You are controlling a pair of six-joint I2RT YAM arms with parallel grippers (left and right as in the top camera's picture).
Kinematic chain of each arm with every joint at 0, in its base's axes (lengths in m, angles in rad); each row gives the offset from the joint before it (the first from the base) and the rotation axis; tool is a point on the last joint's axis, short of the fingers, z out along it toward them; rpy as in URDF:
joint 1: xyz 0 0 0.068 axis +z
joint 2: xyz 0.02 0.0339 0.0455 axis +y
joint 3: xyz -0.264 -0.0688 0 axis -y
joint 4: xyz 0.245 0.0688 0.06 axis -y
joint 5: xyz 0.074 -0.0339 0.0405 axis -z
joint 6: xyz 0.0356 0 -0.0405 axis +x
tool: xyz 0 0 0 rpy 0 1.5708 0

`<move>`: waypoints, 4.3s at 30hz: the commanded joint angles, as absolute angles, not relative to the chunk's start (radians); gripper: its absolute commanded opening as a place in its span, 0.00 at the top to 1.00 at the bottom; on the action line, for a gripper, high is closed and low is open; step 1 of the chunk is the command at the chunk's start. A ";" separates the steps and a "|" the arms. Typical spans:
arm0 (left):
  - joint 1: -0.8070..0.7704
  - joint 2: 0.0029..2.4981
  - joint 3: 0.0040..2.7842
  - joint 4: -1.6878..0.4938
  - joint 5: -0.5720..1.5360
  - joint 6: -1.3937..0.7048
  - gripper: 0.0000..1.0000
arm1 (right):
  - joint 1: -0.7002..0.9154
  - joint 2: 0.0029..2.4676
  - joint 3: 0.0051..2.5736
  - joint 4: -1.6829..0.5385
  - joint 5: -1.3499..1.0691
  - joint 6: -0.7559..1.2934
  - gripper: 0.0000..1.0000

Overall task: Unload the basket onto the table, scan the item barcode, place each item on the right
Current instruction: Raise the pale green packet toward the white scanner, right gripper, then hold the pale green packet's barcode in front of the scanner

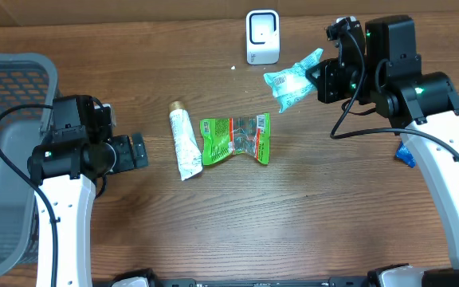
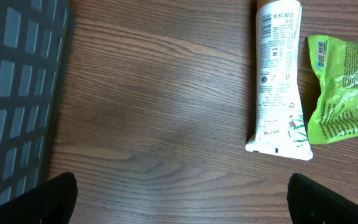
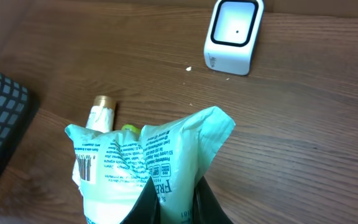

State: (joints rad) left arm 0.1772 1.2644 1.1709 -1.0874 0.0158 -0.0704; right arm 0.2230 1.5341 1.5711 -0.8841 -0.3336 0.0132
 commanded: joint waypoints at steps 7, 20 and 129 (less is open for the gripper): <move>0.176 1.262 1.172 -1.087 0.026 -0.052 0.00 | 0.223 1.504 1.605 -0.886 -0.314 0.019 0.96; 0.176 1.262 1.172 -1.087 0.026 -0.052 0.00 | 0.223 1.540 1.604 -0.885 -0.307 0.015 0.96; 0.176 1.262 1.172 -1.087 0.026 -0.052 0.01 | 0.458 1.902 1.611 0.148 0.482 -0.706 0.96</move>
State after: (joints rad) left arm 0.1772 1.2644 1.1709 -1.0874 0.0162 -0.0704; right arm 0.4438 2.1155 1.5803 0.1978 0.4576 -1.0019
